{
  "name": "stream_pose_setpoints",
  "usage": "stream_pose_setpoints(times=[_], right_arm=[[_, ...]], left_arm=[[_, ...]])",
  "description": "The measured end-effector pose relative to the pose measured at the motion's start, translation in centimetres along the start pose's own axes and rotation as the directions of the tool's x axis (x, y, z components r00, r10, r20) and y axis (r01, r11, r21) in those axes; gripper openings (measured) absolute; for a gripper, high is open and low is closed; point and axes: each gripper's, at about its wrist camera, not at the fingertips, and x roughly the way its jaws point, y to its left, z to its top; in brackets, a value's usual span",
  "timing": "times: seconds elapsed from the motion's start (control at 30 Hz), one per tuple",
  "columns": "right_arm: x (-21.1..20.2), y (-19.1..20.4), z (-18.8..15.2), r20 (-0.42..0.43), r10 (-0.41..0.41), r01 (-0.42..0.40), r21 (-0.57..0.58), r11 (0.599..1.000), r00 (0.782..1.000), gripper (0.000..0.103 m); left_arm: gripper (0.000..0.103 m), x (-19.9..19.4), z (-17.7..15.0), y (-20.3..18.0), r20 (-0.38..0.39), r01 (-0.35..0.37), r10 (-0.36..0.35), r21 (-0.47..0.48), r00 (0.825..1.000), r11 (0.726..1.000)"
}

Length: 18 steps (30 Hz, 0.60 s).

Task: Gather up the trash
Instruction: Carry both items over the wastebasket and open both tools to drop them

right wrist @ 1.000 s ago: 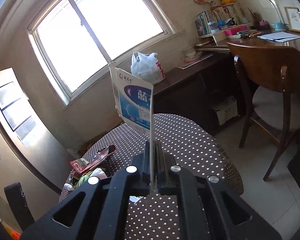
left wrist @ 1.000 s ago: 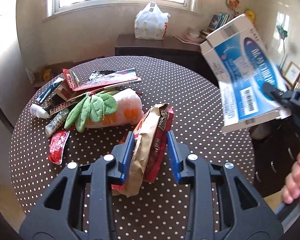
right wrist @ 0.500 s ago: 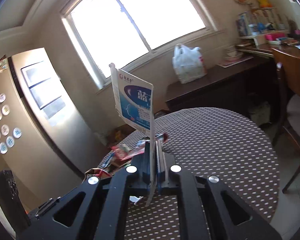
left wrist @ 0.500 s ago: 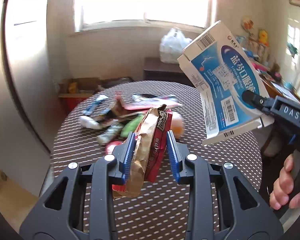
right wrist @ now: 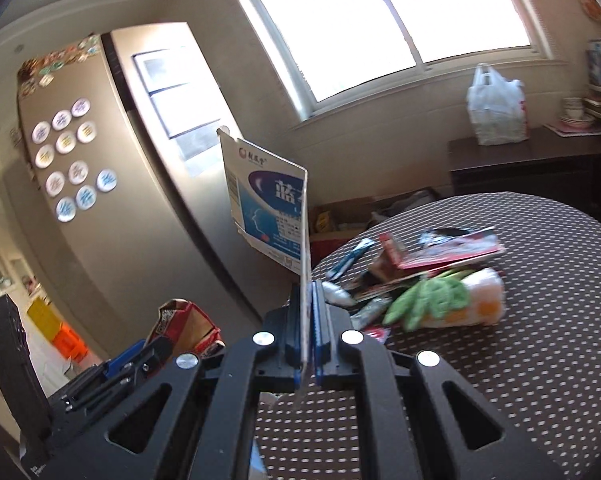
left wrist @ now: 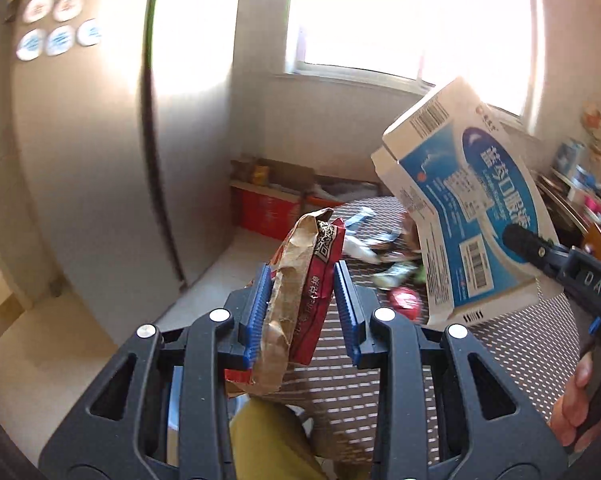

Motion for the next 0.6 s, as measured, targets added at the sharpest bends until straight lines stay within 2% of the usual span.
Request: stream_pose_setpoints(times=[0.27, 0.6], right_arm=[[4.4, 6.3, -2.3, -0.106, 0.091, -0.101, -0.096, 0.990, 0.990, 0.006], [10.1, 12.4, -5.7, -0.255, 0.147, -0.187, -0.141, 0.972, 0.956, 0.006]], left_arm=[[0.032, -1.3, -1.7, 7.4, -0.009, -0.123, 0.122, -0.133, 0.992, 0.984], [0.032, 0.8, -3.5, 13.0, -0.098, -0.198, 0.180, -0.228, 0.979, 0.953]])
